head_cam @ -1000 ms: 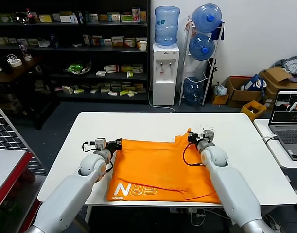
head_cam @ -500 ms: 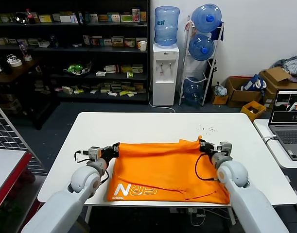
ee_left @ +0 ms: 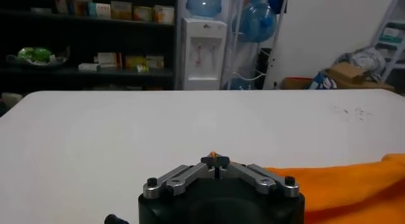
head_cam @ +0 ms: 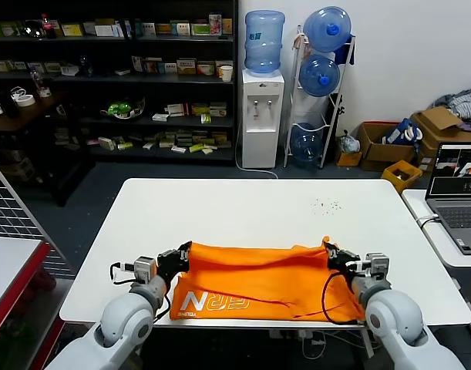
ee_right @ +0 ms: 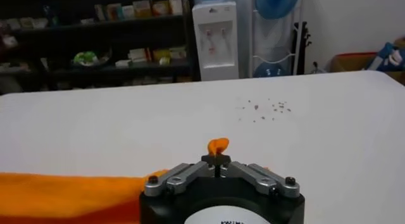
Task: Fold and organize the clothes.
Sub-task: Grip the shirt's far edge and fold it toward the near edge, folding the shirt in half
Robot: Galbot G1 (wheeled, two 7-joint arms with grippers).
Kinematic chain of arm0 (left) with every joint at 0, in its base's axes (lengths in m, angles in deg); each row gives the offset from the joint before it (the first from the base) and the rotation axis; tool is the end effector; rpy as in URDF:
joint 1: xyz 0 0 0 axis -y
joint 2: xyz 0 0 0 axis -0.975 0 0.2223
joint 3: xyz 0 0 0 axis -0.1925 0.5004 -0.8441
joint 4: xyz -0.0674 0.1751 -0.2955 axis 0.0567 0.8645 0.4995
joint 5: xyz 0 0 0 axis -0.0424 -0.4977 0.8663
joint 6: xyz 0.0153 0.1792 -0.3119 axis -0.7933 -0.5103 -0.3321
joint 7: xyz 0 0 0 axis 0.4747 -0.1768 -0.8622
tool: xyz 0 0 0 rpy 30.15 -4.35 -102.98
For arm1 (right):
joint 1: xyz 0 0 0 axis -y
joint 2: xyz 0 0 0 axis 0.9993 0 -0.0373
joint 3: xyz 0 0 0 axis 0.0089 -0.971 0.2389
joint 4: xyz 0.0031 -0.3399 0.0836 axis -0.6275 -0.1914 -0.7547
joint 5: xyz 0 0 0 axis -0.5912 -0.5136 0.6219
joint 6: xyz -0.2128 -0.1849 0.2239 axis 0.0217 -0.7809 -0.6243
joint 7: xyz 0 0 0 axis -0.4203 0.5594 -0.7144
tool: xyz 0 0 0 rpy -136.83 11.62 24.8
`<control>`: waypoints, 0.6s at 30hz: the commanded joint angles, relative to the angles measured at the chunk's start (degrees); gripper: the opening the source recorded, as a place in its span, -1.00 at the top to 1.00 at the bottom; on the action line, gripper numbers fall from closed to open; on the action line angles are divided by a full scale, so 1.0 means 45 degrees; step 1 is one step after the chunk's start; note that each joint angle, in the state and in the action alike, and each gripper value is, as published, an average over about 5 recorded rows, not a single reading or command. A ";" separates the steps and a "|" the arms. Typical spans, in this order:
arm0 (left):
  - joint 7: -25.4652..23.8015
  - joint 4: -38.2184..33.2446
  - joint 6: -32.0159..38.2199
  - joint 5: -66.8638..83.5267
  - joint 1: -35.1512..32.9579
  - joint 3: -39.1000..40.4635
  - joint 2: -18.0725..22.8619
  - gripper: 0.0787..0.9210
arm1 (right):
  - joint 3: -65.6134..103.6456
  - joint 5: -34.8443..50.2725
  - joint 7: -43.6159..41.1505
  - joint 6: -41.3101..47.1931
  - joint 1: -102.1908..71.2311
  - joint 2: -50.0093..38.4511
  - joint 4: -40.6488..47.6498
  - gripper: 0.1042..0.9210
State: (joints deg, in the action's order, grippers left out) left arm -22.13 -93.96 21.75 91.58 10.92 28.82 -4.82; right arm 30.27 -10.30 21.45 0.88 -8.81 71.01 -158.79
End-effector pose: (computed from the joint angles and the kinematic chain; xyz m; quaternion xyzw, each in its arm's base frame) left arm 0.2999 0.0162 -0.2935 -0.1239 -0.9682 0.0168 0.2165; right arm 0.2912 -0.0945 -0.2783 0.0617 -0.9633 -0.0409 0.2579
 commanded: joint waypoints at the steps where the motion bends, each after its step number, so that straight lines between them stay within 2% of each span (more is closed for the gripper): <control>1: 0.0318 -0.1313 0.0248 -0.0240 -0.1726 -0.0155 -0.0201 0.97 | 0.0548 0.0001 0.0078 0.0129 -0.2220 -0.0421 -0.1784 0.95; 4: 0.0181 -0.1474 0.0569 -0.0750 -0.2266 -0.0257 -0.0140 0.97 | 0.0655 -0.0222 -0.0241 0.0106 -0.2541 -0.0549 -0.1856 0.94; 8: 0.0022 -0.1529 0.0783 -0.1172 -0.2795 -0.0396 -0.0104 0.86 | 0.0745 -0.0376 -0.0338 0.0073 -0.2768 -0.0565 -0.1948 0.76; 18: 0.0063 -0.1048 0.0942 -0.1405 -0.3075 -0.0730 0.0382 0.14 | 0.1200 -0.0715 -0.0188 -0.0239 -0.2984 -0.0255 -0.1788 0.10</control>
State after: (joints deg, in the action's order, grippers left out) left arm -21.68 -98.74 24.82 87.24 0.16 26.04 -4.36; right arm 34.27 -12.39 20.83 0.44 -19.64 69.64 -165.43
